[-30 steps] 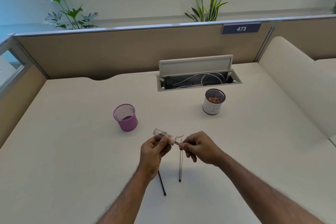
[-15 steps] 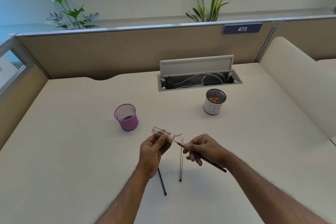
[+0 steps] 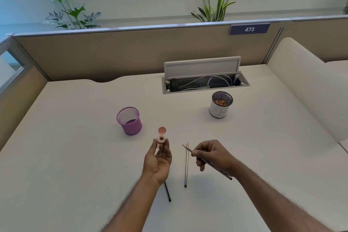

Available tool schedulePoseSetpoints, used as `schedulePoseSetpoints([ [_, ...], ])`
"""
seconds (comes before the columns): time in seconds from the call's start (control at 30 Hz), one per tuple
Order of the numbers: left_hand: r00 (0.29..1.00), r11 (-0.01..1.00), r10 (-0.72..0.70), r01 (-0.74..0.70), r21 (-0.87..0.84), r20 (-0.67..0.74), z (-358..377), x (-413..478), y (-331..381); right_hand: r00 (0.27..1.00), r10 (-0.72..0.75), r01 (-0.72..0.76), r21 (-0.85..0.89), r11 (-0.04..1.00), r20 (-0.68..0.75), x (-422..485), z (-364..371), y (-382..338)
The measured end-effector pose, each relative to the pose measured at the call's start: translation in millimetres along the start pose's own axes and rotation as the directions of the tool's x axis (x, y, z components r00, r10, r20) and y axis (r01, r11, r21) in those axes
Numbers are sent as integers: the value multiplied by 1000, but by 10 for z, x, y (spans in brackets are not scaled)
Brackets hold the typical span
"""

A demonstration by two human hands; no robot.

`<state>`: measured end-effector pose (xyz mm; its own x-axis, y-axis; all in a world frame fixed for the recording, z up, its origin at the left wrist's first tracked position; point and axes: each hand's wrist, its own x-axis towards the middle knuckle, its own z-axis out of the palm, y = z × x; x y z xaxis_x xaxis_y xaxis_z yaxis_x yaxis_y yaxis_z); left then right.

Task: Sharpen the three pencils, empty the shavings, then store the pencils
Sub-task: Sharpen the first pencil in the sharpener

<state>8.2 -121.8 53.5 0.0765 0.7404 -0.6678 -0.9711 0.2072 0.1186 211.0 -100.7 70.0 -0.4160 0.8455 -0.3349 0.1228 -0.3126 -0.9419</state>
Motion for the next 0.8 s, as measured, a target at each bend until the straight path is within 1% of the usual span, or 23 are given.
schedulePoseSetpoints([
  [0.07,1000,1000,-20,20,-19,-6,-4,-12,5,1000,-10,10,1,1000,-16,6,3,15],
  [0.13,1000,1000,-3,3,-3,18,-2,-13,14,999,-28,28,-4,1000,-36,28,10,22],
  [0.27,998,994,52,-55,95,38,-9,1,-17,996,-69,66,-45,997,-64,59,19,32],
  [0.37,996,982,59,-70,174,71,-17,-13,-66,993,-105,99,-115,988,-48,86,50,19],
  [0.43,988,953,109,-135,271,110,-31,-8,-88,992,-121,114,-154,981,-37,108,71,15],
  [0.5,966,889,191,-247,386,177,-36,-5,-109,991,-130,120,-181,976,-41,126,87,18],
  [0.6,933,817,296,-358,453,203,-49,-9,-127,989,-134,115,-242,963,-60,136,102,29],
  [0.7,922,785,317,-387,484,224,-19,-36,-131,987,-136,107,-284,953,-84,137,102,28],
  [0.8,921,781,313,-388,490,231,-1,-63,-141,987,-134,99,-314,944,-92,123,78,22],
])
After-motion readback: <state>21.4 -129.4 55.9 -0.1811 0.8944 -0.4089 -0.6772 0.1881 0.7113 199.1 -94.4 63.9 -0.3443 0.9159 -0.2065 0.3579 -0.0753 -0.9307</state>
